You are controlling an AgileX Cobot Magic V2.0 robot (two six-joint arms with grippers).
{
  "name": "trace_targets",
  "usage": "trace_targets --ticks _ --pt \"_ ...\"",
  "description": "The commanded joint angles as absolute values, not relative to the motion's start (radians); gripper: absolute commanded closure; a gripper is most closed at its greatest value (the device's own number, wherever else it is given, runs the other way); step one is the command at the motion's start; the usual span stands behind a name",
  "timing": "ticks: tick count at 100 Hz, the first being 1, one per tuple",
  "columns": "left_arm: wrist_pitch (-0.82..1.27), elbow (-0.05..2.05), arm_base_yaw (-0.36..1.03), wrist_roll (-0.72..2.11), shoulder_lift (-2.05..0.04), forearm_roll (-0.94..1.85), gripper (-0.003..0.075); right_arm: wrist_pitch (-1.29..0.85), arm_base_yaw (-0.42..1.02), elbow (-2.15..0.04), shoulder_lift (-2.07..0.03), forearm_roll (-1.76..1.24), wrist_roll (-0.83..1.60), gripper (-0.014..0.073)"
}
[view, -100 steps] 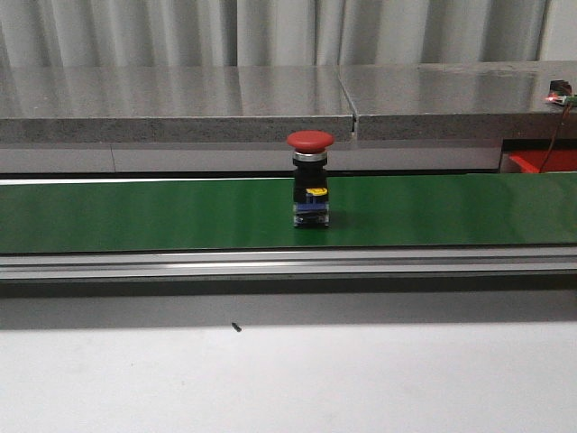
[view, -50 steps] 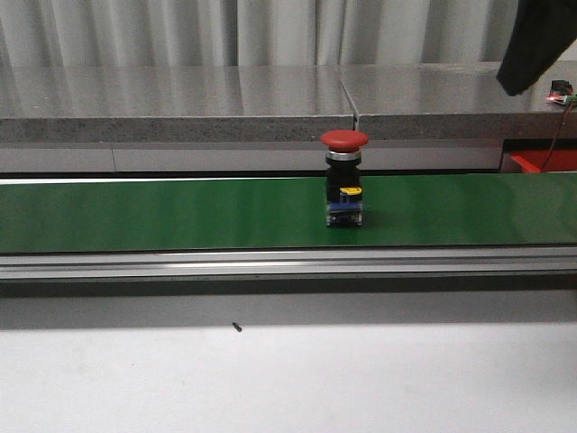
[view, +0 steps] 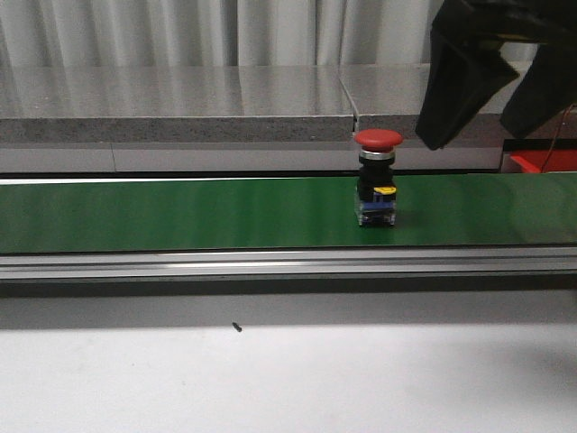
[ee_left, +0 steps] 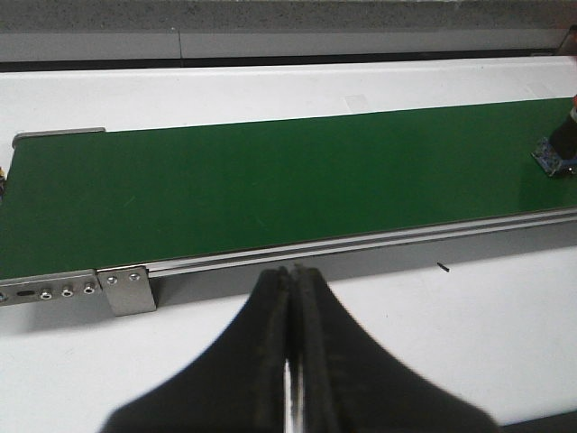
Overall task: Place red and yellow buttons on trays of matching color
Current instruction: 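Lower the right gripper onto the red button on the belt and grasp, then carry the red button into the red tray and open the right gripper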
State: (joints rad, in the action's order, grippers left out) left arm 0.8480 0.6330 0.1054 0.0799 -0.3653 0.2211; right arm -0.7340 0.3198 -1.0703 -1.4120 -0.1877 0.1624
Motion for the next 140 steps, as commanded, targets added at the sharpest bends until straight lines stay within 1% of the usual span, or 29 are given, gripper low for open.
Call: trace_targets --ticks 1,15,37,43,48,53,58,60,65,70,75,79,100,110,124,140 --pt "0.774 0.66 0.112 0.078 -0.374 0.24 0.0741 -0.639 0.323 -1.104 -1.415 -0.204 0.185 -0.0052" --pt "0.774 0.66 0.112 0.078 -0.374 0.24 0.0741 -0.588 0.323 -1.119 -1.471 -0.205 0.185 -0.0052" --pt "0.774 0.66 0.112 0.078 -0.374 0.24 0.0741 -0.58 0.323 -1.188 -1.561 -0.205 0.185 -0.0052" --pt "0.774 0.66 0.112 0.078 -0.374 0.24 0.0741 -0.586 0.323 -1.198 -1.574 -0.205 0.185 -0.0038" --pt "0.774 0.66 0.112 0.078 -0.374 0.24 0.0741 -0.587 0.323 -1.198 -1.575 -0.205 0.185 0.0003" --pt "0.774 0.66 0.112 0.078 -0.374 0.24 0.0741 -0.587 0.323 -1.198 -1.575 -0.205 0.185 0.0071" --pt "0.774 0.66 0.112 0.078 -0.374 0.24 0.0741 -0.587 0.323 -1.198 -1.575 -0.205 0.185 0.0174" --pt "0.774 0.66 0.112 0.078 -0.374 0.24 0.0741 -0.587 0.323 -1.198 -1.575 -0.205 0.185 0.0203" --pt "0.774 0.66 0.112 0.078 -0.374 0.24 0.0741 -0.587 0.323 -1.198 -1.575 -0.205 0.185 0.0317" --pt "0.774 0.66 0.112 0.078 -0.374 0.24 0.0741 -0.585 0.323 -1.198 -1.575 -0.205 0.184 0.0398" --pt "0.774 0.66 0.112 0.078 -0.374 0.24 0.0741 -0.583 0.323 -1.198 -1.574 -0.205 0.182 0.0449" --pt "0.774 0.66 0.112 0.078 -0.374 0.24 0.0741 -0.581 0.323 -1.198 -1.571 -0.205 0.18 0.0472" --pt "0.774 0.66 0.112 0.078 -0.374 0.24 0.0741 -0.573 0.321 -1.198 -1.544 -0.199 0.174 0.0475" --pt "0.774 0.66 0.112 0.078 -0.374 0.24 0.0741 -0.569 0.295 -1.198 -1.52 -0.198 0.166 0.0475" --pt "0.774 0.66 0.112 0.078 -0.374 0.24 0.0741 -0.575 0.214 -1.199 -1.488 -0.193 0.164 0.0475" --pt "0.774 0.66 0.112 0.078 -0.374 0.24 0.0741 -0.576 0.08 -1.199 -1.462 -0.191 0.164 0.0475"
